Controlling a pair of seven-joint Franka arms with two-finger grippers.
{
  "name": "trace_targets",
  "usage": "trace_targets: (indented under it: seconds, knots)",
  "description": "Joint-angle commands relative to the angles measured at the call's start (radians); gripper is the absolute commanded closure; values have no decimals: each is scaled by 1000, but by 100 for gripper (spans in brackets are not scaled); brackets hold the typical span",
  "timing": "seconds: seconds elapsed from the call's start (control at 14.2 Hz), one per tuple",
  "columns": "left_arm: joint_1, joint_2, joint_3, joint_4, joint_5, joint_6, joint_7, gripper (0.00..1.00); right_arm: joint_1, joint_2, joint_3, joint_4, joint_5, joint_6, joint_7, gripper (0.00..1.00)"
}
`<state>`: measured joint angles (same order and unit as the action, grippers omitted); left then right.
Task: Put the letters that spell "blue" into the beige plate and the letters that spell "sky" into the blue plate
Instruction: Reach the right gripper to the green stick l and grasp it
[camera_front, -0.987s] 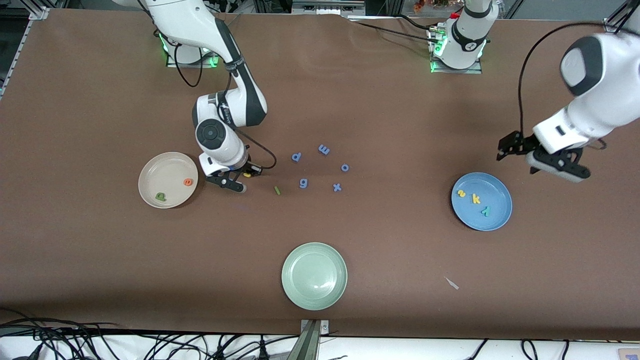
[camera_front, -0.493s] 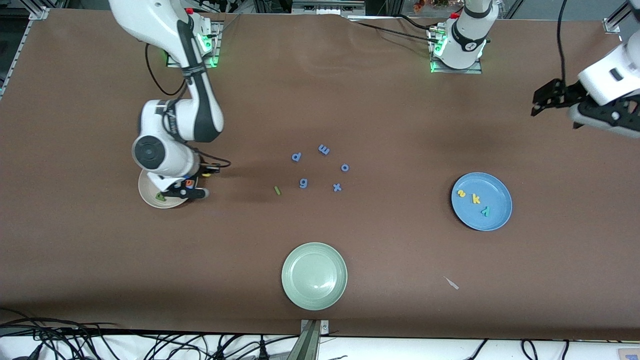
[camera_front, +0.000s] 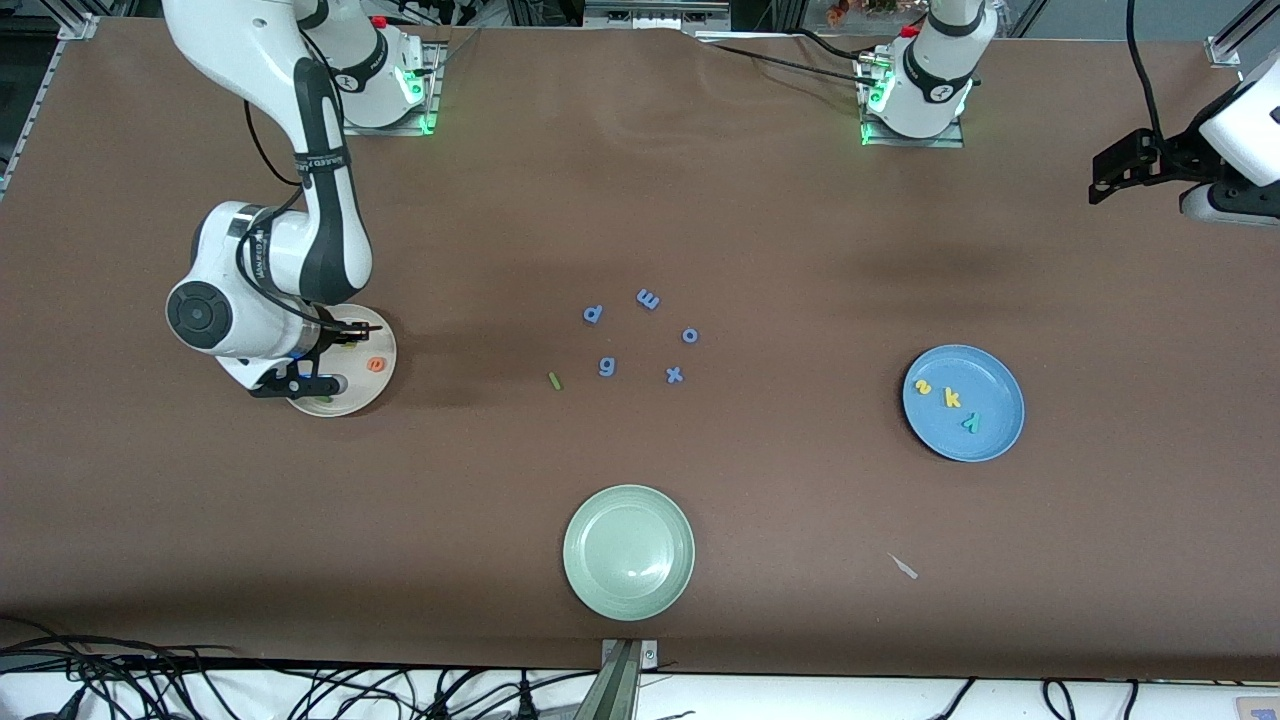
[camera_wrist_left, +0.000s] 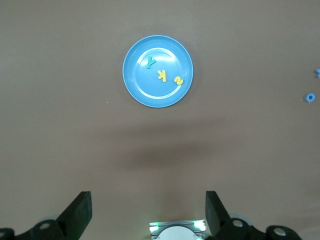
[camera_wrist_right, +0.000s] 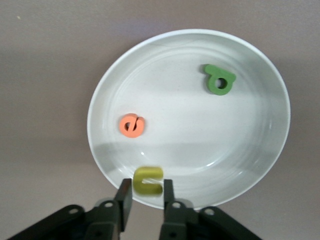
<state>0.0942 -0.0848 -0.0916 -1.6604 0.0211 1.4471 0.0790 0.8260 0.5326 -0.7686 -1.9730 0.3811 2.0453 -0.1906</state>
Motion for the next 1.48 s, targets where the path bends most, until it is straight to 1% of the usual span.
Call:
trace_targets:
  seconds: [0.0,0.14,0.28,0.35,0.49,0.63,0.78,0.92,0.99,1.2,1.41]
  knots:
    - [-30,0,7,24,-4,-14,-47,0,15,-5,-2,17,16,-10,3,0]
    - [-63,0,26,24,-18,-13,-50,0,21,-3,15,42,18,-8,89,0]
    - [-117,2,62,24,-20,-10,-50,0,24,3,54,68,24,1,157,0]
    - [-120,0,62,24,-20,-1,-50,0,22,7,87,88,42,6,198,0]
    - [-120,0,64,24,-30,6,-51,0,24,39,132,149,71,6,281,0]
    - [-128,0,67,27,-33,7,-51,0,22,79,195,221,70,6,361,0]
    - [-143,14,69,51,-29,9,-51,0,22,118,235,291,71,6,395,0]
    - [-143,22,73,57,-30,9,-51,0,22,151,253,339,71,9,384,0]
    - [-142,25,73,59,-32,9,-51,0,22,153,277,348,71,22,382,0]
    - [-122,75,73,123,-35,6,-48,0,22,171,343,347,58,134,364,0]
    - [-122,79,72,128,-35,4,-50,0,24,193,391,342,56,183,359,0]
